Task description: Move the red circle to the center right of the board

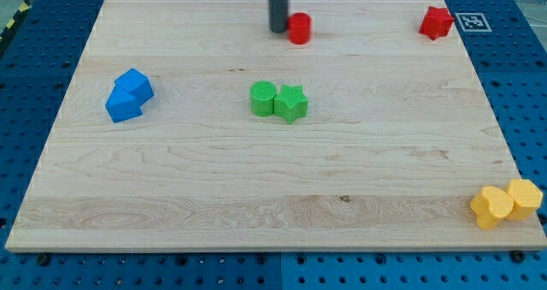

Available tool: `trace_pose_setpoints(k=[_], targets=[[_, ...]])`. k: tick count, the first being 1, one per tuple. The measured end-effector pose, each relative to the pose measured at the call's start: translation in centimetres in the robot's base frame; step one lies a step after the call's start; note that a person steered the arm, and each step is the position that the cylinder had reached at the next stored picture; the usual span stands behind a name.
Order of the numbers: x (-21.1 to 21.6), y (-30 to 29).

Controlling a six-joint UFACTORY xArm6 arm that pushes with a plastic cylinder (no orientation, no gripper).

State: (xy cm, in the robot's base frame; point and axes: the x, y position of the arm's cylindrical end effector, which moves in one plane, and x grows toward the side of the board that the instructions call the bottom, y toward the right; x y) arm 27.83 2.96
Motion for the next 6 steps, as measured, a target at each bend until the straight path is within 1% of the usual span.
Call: trace_pose_setpoints(k=[1,2,3,4,5,6], targets=[[3.5,7.1],[3.8,7.8],[1.4,5.9],[-1.2,8.3],[1.0,14.5],[6.5,18.2]])
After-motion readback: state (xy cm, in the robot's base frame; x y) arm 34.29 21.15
